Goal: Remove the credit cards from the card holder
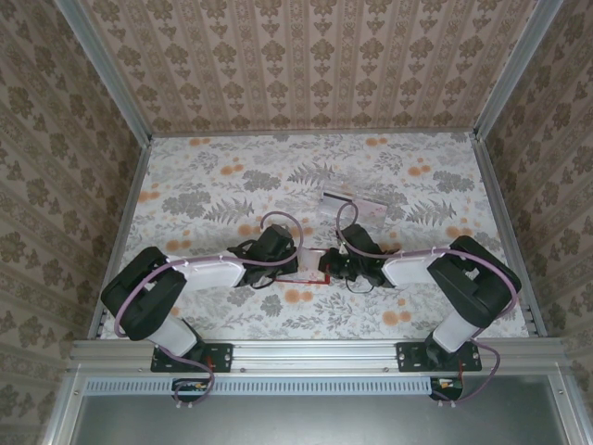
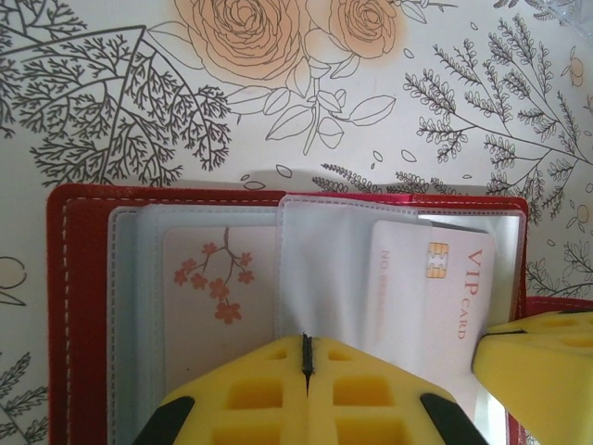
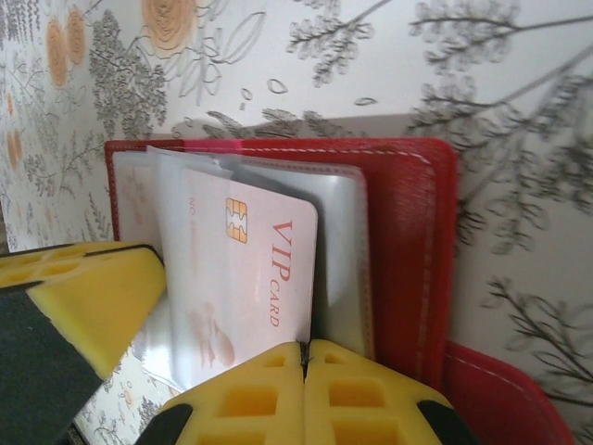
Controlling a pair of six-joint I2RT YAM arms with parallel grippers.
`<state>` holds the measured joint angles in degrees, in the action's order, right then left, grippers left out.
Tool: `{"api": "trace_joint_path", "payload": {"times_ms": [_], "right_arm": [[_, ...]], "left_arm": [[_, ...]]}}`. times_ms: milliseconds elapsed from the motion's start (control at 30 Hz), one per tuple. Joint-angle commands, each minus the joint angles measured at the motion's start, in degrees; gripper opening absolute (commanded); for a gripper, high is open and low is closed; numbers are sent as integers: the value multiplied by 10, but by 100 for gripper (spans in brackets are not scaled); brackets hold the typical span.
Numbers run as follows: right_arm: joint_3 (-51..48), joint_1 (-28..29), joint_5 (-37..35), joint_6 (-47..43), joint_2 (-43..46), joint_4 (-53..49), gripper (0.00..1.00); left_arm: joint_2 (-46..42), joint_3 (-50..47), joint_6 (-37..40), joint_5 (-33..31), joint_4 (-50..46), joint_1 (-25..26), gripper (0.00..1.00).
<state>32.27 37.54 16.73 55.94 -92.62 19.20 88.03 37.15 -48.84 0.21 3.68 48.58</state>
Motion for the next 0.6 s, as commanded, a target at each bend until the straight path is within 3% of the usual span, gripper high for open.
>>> {"api": "trace_joint_path", "payload": {"times_ms": [0,367,567], "right_arm": [[-23,-9,-10,-3,21,-14,0],[-54,-29,-19,-29,125,-83,0],[-66,-43,-26,-52,251,-164,0]], "left_arm": [[0,-24,2,-4,-62,-11,0],[-15,-25,7,-1,-64,-18,0],[-21,-23,8,4,-62,-17,0]]}}
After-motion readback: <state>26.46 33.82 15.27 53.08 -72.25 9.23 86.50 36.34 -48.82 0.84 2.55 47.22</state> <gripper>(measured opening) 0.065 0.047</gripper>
